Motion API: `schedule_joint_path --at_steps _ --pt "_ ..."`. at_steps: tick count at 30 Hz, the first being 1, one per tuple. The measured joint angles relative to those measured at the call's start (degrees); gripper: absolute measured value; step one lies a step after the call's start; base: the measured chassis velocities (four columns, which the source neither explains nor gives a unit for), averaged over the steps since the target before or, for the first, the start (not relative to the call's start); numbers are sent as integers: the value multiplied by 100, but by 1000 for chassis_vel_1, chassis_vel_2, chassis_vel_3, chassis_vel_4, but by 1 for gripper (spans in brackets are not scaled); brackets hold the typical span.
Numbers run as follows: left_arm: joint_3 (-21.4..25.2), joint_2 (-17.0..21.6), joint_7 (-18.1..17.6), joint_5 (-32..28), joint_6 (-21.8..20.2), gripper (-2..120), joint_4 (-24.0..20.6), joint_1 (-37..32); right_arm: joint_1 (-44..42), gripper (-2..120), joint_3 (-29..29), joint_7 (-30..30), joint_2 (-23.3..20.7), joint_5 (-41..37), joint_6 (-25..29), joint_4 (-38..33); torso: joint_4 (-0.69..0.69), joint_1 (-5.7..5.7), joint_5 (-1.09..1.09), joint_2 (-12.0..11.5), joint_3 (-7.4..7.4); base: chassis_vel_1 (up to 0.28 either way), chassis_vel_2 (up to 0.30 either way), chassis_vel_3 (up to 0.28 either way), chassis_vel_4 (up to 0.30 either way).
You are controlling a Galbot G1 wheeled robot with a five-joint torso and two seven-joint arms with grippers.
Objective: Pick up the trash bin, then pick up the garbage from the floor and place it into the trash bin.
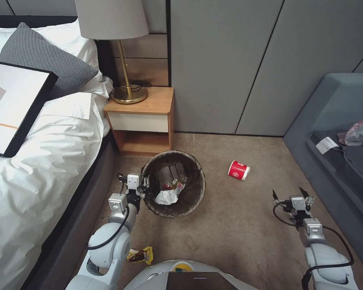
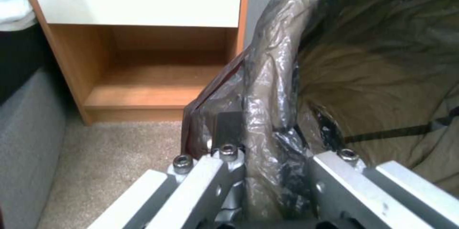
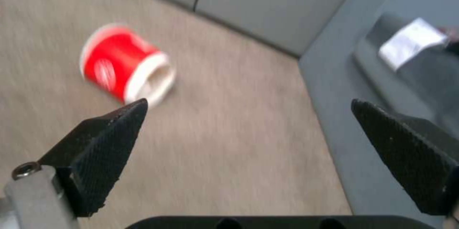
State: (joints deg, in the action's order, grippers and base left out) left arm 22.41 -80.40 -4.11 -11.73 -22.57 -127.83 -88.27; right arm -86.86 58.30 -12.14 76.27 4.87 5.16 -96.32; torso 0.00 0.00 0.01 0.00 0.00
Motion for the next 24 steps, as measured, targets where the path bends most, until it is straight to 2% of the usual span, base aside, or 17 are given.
schedule_joint_path --at_steps 6,8,10,15,24 --pt "-2 -2 0 0 -3 0 0 -3 207 100 232 -359 -203 307 119 741 0 0 1 0 0 0 0 0 0" --pt "-3 -3 0 1 -5 0 1 -4 349 100 341 -517 -361 613 258 1220 -1 0 1 0 0 0 0 0 0" --pt "-3 -3 0 1 -5 0 1 -4 386 100 366 -570 -403 682 297 1321 -1 0 1 0 0 0 0 0 0" --pt "-1 -1 0 1 -9 0 0 -8 748 100 605 -1100 -789 1159 525 2064 1 0 0 0 0 0 0 0 0" --pt "-5 -7 0 5 -9 0 0 -15 912 100 729 -1313 -965 1466 531 2376 0 0 -1 0 0 0 0 0 0"
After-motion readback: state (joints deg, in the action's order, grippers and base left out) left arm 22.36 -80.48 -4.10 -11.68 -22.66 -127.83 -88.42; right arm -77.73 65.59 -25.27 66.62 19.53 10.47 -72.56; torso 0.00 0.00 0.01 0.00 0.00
